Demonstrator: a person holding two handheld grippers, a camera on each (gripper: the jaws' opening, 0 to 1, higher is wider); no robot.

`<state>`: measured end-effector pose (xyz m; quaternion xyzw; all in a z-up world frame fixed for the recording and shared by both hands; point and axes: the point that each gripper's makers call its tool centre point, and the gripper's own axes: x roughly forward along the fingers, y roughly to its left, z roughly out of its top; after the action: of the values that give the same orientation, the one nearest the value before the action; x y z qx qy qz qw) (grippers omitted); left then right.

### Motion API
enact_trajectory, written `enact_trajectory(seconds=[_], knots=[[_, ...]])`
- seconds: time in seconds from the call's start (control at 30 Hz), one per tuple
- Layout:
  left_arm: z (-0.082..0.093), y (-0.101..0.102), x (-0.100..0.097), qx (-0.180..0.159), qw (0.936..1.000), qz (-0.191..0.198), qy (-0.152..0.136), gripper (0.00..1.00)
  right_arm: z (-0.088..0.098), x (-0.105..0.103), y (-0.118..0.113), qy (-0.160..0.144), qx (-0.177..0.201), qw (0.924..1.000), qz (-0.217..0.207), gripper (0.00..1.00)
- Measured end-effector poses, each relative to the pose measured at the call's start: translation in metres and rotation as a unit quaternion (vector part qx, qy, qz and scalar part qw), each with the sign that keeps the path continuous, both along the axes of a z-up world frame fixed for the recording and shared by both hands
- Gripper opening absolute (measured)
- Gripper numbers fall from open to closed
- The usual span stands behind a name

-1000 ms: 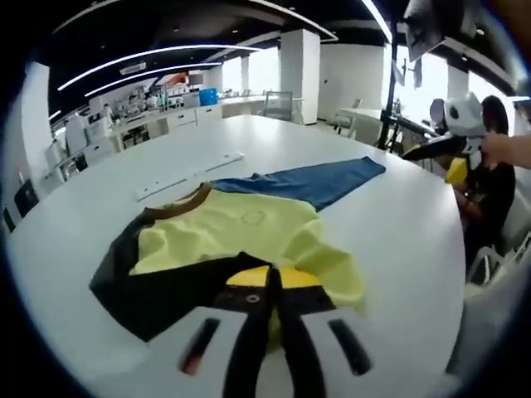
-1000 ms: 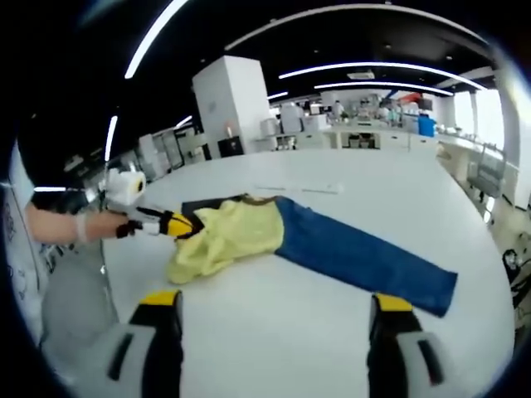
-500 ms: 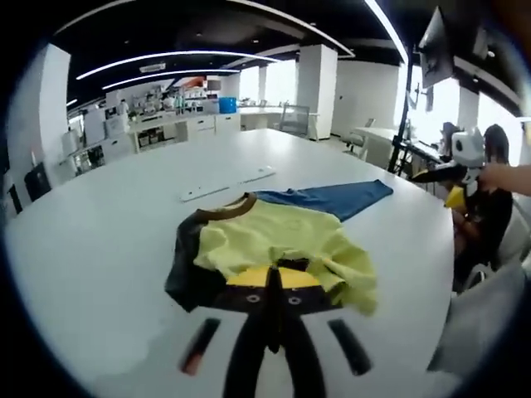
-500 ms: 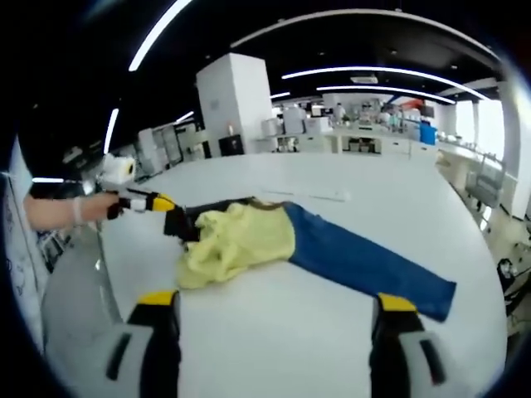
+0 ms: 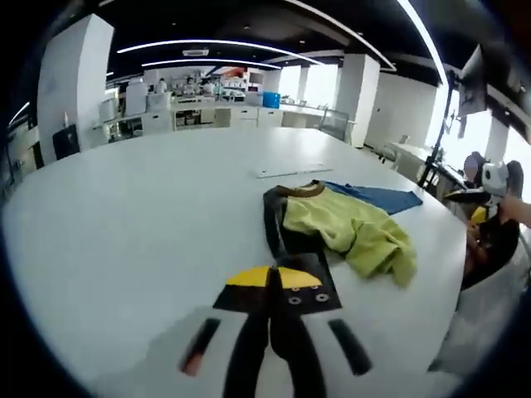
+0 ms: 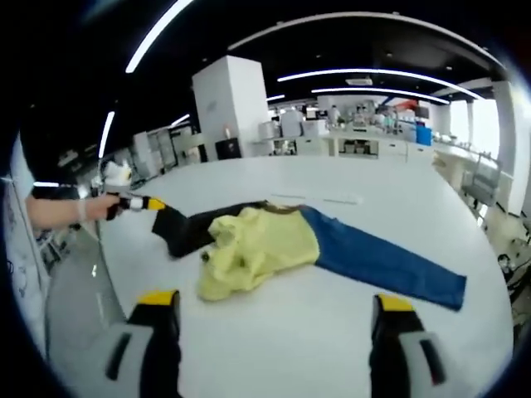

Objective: Fold the garment on the visible template until the final outline fits inside the template.

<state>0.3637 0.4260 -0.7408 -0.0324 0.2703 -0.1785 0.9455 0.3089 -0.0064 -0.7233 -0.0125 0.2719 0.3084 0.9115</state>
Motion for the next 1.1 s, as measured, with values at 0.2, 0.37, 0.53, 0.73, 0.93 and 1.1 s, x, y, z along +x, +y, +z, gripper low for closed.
enact_trajectory(seconds=[0.2, 0.37, 0.53, 0.73, 0.93, 1.1], knots=[[-0.019, 0.038, -0.001, 0.001, 0.9996, 0.022, 0.015, 0.0, 0.0, -0.002, 0.009, 0.004, -0.006, 0.9999, -0.012, 0.96], [-0.024, 0.069, -0.003, -0.006, 0.9988, 0.046, 0.018, 0.0, 0.004, -0.001, 0.016, 0.003, -0.005, 0.9997, -0.023, 0.96], [-0.035, 0.1, 0.004, -0.005, 0.9979, 0.06, 0.024, 0.0, 0.003, 0.001, 0.021, 0.006, -0.011, 0.9995, -0.029, 0.96], [-0.056, 0.139, 0.029, -0.004, 0.9957, 0.084, 0.039, 0.0, 0.003, -0.002, 0.022, 0.011, -0.01, 0.999, -0.042, 0.96], [-0.067, 0.159, 0.047, -0.018, 0.9936, 0.098, 0.053, 0.0, 0.001, -0.009, 0.013, 0.018, -0.017, 0.9977, -0.063, 0.96], [-0.071, 0.176, 0.049, -0.019, 0.9905, 0.117, 0.071, 0.0, -0.001, -0.015, 0.004, 0.022, -0.017, 0.996, -0.085, 0.96]])
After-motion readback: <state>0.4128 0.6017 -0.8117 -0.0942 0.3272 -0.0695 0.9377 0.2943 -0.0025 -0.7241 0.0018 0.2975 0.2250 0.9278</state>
